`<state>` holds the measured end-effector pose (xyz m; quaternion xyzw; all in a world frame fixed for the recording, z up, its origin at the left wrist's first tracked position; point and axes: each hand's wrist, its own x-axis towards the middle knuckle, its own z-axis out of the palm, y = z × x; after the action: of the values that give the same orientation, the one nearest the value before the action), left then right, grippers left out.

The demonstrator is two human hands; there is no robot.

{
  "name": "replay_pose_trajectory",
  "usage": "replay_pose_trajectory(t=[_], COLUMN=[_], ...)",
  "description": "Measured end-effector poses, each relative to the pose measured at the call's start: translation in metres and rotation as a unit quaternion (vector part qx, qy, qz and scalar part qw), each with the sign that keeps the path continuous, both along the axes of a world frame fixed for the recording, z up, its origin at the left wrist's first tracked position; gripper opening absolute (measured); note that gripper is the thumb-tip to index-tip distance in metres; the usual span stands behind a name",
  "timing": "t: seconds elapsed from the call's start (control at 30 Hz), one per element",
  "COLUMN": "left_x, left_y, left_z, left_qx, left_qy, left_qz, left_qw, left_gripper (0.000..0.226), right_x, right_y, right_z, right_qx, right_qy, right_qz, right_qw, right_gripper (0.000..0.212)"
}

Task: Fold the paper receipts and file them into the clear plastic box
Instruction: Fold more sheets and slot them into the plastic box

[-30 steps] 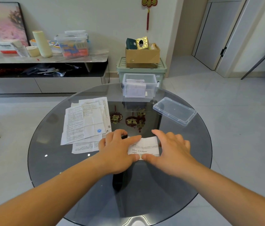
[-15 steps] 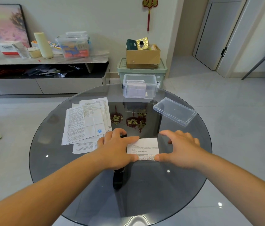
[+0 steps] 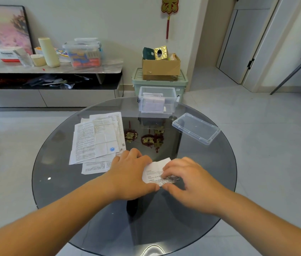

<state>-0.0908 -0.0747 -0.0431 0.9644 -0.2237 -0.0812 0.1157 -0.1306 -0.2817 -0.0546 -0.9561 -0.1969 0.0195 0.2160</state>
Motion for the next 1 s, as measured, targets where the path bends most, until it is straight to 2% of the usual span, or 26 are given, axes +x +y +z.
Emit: replay_pose_trajectory(t=[0.13,0.27,0.37,0.5,0.73,0.87,1.0], left_x=[-0.005,-0.005,-0.007,-0.007,-0.006,-0.007,-0.010], left_y=[0.005,0.008,0.009,0.012,0.019,0.020,0.017], left_z=[0.004,0.013,0.017,0.019,0.011,0.006,0.005], left_qx=[-0.052,-0.124,-0.119,-0.097,-0.205,-0.271,-0.264], left_qy=[0.034,0.140,0.183,0.178,0.169,0.141,0.100], left_qz=[-0.042,-0.025,-0.009,-0.004,0.003,0.000,-0.052], left_qw=[0.997,0.982,0.976,0.979,0.964,0.952,0.958], left_gripper=[0.090,0.077,0.077,0.074,0.045,0.051,0.056], right_x=[-0.002,-0.005,-0.007,-0.008,-0.007,-0.005,-0.006], right_y=[0.000,0.002,0.005,0.005,0.001,-0.003,-0.004], right_z=[0.003,0.004,0.004,0.006,0.008,0.009,0.010], right_qx=[-0.029,-0.039,-0.041,-0.029,-0.007,0.015,0.023], right_qy=[-0.007,0.004,0.012,0.031,0.053,0.062,0.065], right_qz=[0.018,0.027,0.026,0.024,0.014,0.015,0.012], right_qw=[0.999,0.999,0.999,0.999,0.998,0.998,0.998], right_gripper=[0.037,0.060,0.070,0.073,0.079,0.085,0.085])
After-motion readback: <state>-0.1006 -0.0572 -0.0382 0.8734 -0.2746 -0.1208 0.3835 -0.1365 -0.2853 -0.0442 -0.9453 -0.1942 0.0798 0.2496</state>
